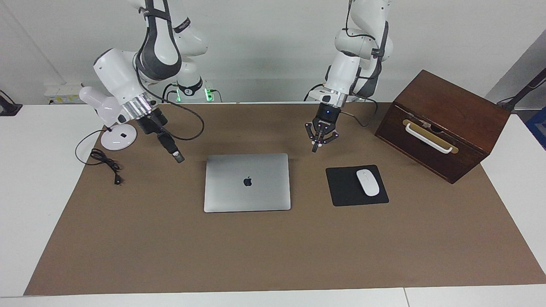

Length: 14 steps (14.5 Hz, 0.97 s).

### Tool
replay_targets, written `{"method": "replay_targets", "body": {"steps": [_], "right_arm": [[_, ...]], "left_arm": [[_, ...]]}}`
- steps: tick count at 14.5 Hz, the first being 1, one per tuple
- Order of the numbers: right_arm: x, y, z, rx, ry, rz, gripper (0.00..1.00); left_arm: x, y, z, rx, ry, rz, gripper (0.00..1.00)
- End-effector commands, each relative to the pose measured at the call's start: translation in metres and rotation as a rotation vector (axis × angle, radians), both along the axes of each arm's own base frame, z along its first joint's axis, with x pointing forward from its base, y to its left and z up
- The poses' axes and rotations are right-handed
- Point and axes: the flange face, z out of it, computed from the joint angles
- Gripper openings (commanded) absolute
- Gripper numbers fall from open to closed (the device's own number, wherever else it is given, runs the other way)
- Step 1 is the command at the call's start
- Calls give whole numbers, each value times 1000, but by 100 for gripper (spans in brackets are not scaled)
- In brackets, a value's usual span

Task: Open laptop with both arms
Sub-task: 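Bring the left gripper to the laptop's near edge while the right gripper approaches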

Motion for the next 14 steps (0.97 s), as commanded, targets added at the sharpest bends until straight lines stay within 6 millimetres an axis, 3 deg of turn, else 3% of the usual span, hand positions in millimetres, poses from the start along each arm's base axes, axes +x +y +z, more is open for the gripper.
{"method": "replay_targets", "body": {"steps": [1, 3, 5, 10, 14], "right_arm": [[0, -5, -1, -13, -29, 0, 100], [3, -8, -2, -16, -32, -1, 100], [6, -10, -16, -19, -7, -11, 100], [13, 9, -43, -23, 8, -42, 100], [14, 24, -63, -5, 52, -51, 100]], "left_arm": [[-16, -9, -4, -10, -20, -37, 0], [-23, -20, -5, -14, -27, -68, 0], [-27, -26, -10, -16, -33, -85, 0], [-42, -46, -28, -27, -51, -133, 0], [-41, -52, -46, -22, -42, -136, 0]]}}
